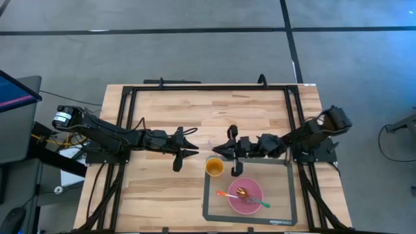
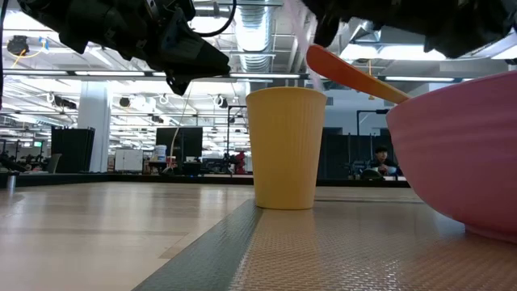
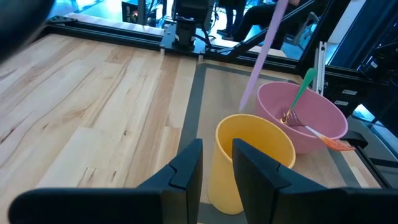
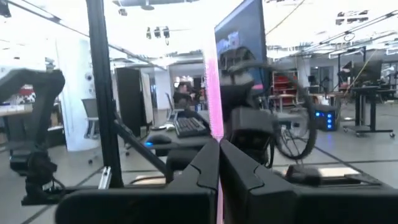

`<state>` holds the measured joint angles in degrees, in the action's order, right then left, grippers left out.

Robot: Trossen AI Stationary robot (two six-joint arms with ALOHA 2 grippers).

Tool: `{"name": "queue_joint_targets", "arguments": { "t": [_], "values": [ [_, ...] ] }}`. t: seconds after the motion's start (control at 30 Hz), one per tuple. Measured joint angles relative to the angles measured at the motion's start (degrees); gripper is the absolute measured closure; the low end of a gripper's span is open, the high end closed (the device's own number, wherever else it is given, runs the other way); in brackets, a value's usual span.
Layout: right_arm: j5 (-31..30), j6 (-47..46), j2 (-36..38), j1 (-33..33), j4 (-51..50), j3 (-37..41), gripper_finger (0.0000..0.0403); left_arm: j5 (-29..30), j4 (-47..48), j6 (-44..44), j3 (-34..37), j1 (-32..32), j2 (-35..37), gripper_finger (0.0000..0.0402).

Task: Pick & Place Utensil
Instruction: Put the pink straw in the yellow cup, then return to Home Position

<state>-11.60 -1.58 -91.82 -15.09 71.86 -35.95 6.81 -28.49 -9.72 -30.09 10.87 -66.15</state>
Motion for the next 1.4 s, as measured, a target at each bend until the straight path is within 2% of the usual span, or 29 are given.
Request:
{"name": "queue_joint_targets", "arguments": {
  "t": [0.3, 0.57, 0.7, 0.93, 1.13, 1.27, 1.4],
  "values": [
    [1.23, -1.49, -8.7, -0.51, 1.9, -4.56, 0.0403, 0.0, 0.15, 0.0, 0.0, 0.0, 0.0, 0.0314],
    [1.18, -1.49, -10.92, -0.52, -0.22, -5.53, 0.0403, 0.0, 0.15, 0.0, 0.0, 0.02, 0.0, 0.0314],
    [1.12, -1.49, -9.32, -0.5, -5.85, -5.55, 0.0393, 0.0, 0.17, -0.14, 0.0, 0.0, 0.0, 0.0314],
    [1.09, -1.49, -6.15, -0.68, -12.52, -5.57, 0.0337, -0.01, 0.17, -0.21, 0.0, 0.0, 0.0, 0.0314],
    [1.09, -1.49, -2.89, -0.74, -16.21, -5.57, 0.0305, -0.02, 0.17, -0.22, 0.0, 0.0, 0.0, 0.0314],
    [1.08, 1.34, 2.18, -1.09, -17.25, -5.57, 0.0294, -0.01, 0.18, -0.22, 0.0, 0.0, 0.15, 0.0314],
    [1.07, 8.46, 10.86, -1.7, -27.74, -5.57, 0.029, -0.02, 0.04, 0.24, -0.02, 0.01, 1.45, 0.0314]
  ]
}}
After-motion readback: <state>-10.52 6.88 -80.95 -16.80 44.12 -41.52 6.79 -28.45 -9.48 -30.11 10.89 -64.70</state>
